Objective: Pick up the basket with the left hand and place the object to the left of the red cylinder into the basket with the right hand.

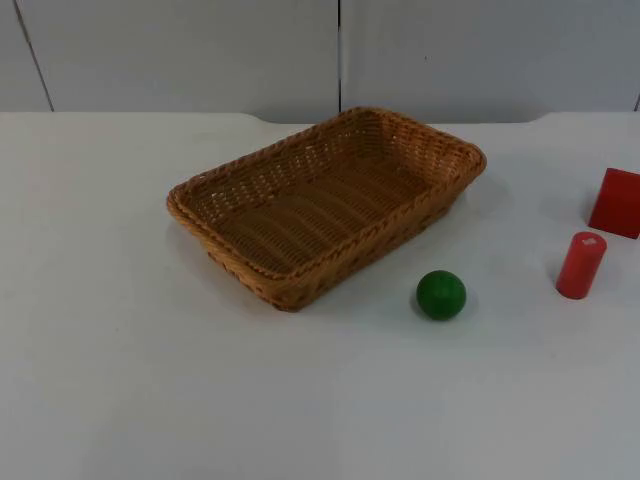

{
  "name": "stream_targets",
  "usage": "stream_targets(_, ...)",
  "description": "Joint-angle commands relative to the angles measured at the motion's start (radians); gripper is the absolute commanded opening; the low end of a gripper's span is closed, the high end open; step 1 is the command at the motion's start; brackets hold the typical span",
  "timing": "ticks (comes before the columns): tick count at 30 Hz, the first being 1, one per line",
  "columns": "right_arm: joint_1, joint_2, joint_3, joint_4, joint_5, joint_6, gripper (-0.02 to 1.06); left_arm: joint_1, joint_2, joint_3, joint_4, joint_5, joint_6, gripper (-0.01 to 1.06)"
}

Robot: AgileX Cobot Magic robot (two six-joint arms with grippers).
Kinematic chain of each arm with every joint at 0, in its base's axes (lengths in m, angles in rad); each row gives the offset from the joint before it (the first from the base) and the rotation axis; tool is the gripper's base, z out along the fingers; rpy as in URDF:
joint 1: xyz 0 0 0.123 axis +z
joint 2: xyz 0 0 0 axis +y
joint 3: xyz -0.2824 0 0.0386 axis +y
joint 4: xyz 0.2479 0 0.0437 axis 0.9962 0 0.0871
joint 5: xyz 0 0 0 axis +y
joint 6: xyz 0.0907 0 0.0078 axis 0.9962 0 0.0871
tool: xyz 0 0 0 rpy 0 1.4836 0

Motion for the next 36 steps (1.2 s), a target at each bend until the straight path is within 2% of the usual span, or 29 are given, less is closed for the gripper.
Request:
stream_targets(1, -0.005, -0.003, -0.008, -0.005, -0.024, 0.001, 1.05, -0.005, -0.003, 0.005, -0.016, -0.019, -0.008, 1.05)
stream_targets(8, -0.005, 0.072, -0.1, -0.004, -0.042, 0.001, 1.05, -0.005, 0.052, -0.025, -0.081, -0.029, -0.008, 1.05)
stream_targets(18, -0.005, 0.405, -0.216, 0.002, -0.144, 0.001, 1.05, -0.005, 0.412, -0.151, -0.122, -0.121, 0.02, 1.05)
stream_targets(26, -0.005, 0.646, -0.228, 0.004, -0.211, 0.001, 1.05, -0.005, 0.651, -0.232, -0.124, -0.207, 0.049, 1.05)
stream_targets(36, -0.005, 0.89, -0.228, 0.004, -0.243, 0.001, 1.05, -0.005, 0.871, -0.246, -0.135, -0.298, 0.058, 1.05)
